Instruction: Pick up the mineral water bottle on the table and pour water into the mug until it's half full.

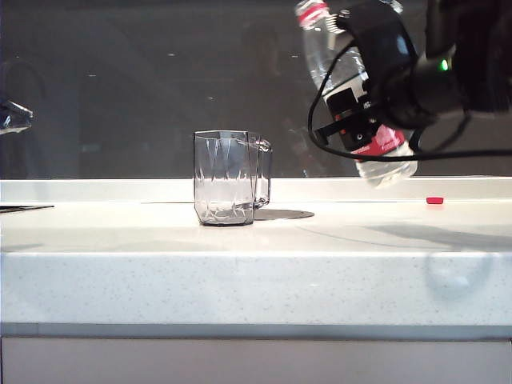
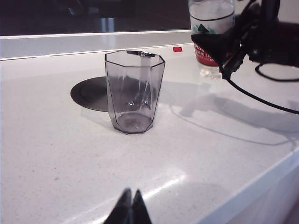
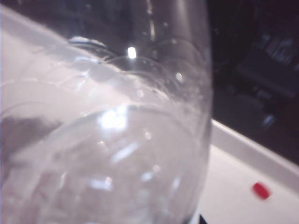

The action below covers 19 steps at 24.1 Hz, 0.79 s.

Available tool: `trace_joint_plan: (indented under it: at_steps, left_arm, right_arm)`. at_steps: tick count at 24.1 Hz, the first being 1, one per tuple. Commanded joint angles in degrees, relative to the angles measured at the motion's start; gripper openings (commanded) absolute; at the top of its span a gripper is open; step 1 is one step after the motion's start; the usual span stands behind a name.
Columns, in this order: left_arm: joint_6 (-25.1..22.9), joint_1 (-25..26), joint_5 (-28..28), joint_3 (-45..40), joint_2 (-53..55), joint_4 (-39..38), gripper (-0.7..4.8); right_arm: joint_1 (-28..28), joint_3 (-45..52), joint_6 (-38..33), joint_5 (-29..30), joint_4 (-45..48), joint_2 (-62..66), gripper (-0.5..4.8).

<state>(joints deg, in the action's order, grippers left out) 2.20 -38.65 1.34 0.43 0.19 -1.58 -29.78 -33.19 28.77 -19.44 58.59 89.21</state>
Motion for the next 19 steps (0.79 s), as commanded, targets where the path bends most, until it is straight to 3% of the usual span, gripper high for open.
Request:
trace_joint_plan:
  at_steps: [1,19]
  left_arm:
    - [-0.1,0.9,-0.1,0.2,0.0,0.3,-0.04]
    - [-0.1,3.3,-0.1,0.2,0.0,0.4,-0.04]
  right_arm:
    - [-0.2,-3.6,13.4,-0.2,-7.3,-1.7,2.37]
    - [-1.7,-8.5,38.7,-5.3,-15.6,-1.9,2.37]
